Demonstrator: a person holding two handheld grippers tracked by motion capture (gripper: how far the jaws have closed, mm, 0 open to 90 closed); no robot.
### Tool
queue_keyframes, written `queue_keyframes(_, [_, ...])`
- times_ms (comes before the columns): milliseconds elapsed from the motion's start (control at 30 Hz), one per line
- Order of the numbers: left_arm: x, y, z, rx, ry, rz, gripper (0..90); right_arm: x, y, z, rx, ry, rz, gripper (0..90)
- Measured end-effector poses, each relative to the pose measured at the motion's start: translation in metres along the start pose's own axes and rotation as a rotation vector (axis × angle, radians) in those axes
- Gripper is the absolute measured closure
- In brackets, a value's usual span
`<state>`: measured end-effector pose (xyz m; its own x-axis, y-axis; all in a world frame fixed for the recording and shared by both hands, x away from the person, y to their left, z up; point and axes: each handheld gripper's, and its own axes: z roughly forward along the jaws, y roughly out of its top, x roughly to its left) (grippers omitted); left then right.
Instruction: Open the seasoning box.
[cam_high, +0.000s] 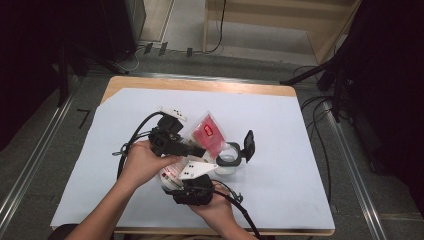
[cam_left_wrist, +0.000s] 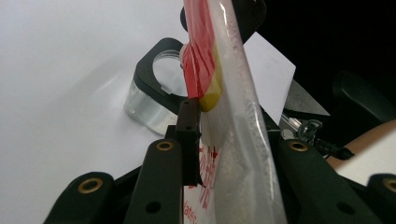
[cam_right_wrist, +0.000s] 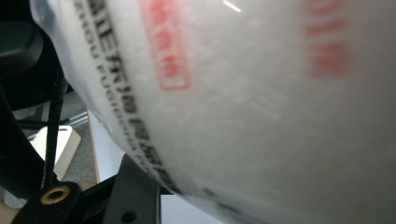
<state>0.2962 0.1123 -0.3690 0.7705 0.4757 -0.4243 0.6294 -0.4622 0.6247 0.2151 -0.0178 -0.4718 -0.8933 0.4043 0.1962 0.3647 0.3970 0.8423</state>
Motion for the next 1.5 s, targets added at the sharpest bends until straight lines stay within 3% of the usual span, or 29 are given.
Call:
queue_keyframes(100, [0.002, 0.003, 0.001, 0.014, -0.013, -0.061, 71.8, 0.003, 0.000, 0.000, 0.003, -0.023, -0.028, 58.0])
queue_keyframes(167, [0.003, 0.005, 0.003, 0.012, -0.015, -0.078, 71.7, 0.004, 0.001, 0.001, 0.006, -0.036, -0.030, 58.2])
queue_keyframes(367, [0.003, 0.008, 0.005, 0.011, -0.012, -0.074, 70.6, 0.003, 0.002, -0.001, 0.010, -0.053, -0.016, 59.8])
queue_keyframes(567, [-0.002, 0.009, 0.000, 0.004, 0.010, -0.072, 66.7, -0.001, 0.002, -0.003, -0.027, -0.015, 0.046, 60.7])
queue_keyframes(800, [-0.002, 0.010, -0.002, 0.012, 0.021, -0.082, 70.0, -0.009, 0.002, -0.008, -0.055, -0.017, 0.094, 60.8])
queue_keyframes(1000, [-0.003, 0.012, -0.001, 0.037, 0.054, -0.084, 75.5, -0.004, 0.004, -0.006, -0.031, -0.019, 0.054, 59.3])
queue_keyframes(1033, [-0.003, 0.013, 0.000, 0.034, 0.061, -0.081, 75.5, -0.003, 0.005, -0.005, -0.030, -0.023, 0.037, 58.5])
queue_keyframes(1067, [-0.004, 0.014, -0.001, 0.042, 0.066, -0.080, 76.3, 0.002, 0.006, -0.005, -0.016, -0.054, -0.015, 58.7])
queue_keyframes(1133, [-0.005, 0.016, -0.002, 0.051, 0.063, -0.089, 76.5, 0.004, 0.008, -0.005, -0.012, -0.070, -0.034, 58.9])
queue_keyframes(1367, [-0.005, 0.034, -0.007, 0.071, 0.063, -0.109, 75.8, 0.000, 0.022, -0.010, -0.016, -0.054, 0.000, 59.4])
queue_keyframes(1500, [-0.005, 0.033, -0.008, 0.082, 0.055, -0.107, 74.6, 0.001, 0.022, -0.011, -0.033, -0.059, -0.017, 59.4])
